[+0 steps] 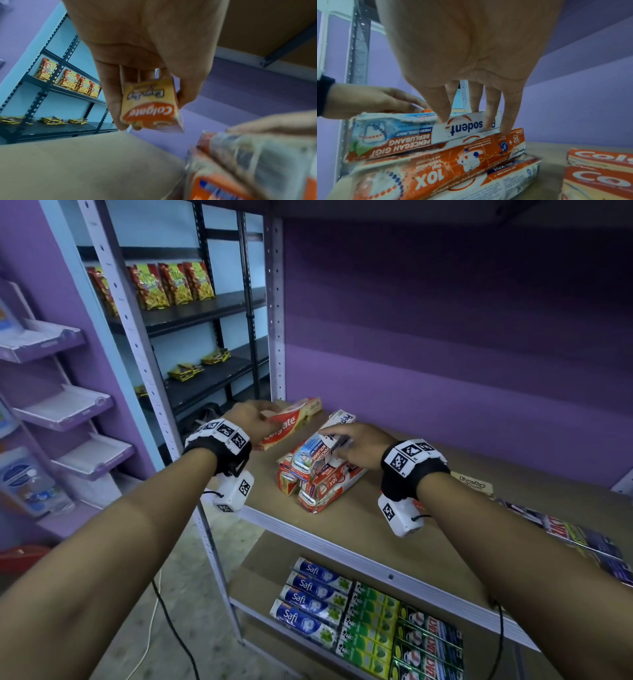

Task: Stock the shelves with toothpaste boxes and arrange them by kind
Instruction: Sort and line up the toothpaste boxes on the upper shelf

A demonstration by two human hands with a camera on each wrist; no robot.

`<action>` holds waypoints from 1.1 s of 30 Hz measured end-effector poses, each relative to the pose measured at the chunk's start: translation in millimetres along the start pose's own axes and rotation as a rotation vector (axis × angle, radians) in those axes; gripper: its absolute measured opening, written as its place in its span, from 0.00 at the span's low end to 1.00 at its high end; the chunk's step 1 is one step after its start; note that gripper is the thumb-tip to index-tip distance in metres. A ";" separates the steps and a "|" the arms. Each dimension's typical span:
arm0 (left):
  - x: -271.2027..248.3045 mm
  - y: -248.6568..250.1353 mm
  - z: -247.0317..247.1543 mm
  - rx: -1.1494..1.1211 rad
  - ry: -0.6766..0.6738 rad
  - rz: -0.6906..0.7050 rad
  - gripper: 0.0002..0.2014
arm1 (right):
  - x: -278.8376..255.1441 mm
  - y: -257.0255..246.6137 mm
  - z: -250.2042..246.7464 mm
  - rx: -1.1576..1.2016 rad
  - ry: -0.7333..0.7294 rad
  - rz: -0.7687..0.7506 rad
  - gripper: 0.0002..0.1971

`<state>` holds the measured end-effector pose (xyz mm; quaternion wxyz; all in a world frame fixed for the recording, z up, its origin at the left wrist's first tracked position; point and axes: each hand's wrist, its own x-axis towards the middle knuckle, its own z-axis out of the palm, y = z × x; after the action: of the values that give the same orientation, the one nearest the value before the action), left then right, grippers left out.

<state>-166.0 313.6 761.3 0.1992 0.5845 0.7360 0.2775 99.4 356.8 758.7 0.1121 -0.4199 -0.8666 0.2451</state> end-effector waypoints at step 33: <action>-26.4 145.7 56.7 -0.705 -0.586 0.022 0.20 | -125.0 91.9 -98.7 -0.468 0.430 -0.041 0.24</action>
<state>-15.5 321.7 810.4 0.5829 0.5426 0.5030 0.3359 278.5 340.1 796.9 0.1980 -0.4587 -0.8643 -0.0575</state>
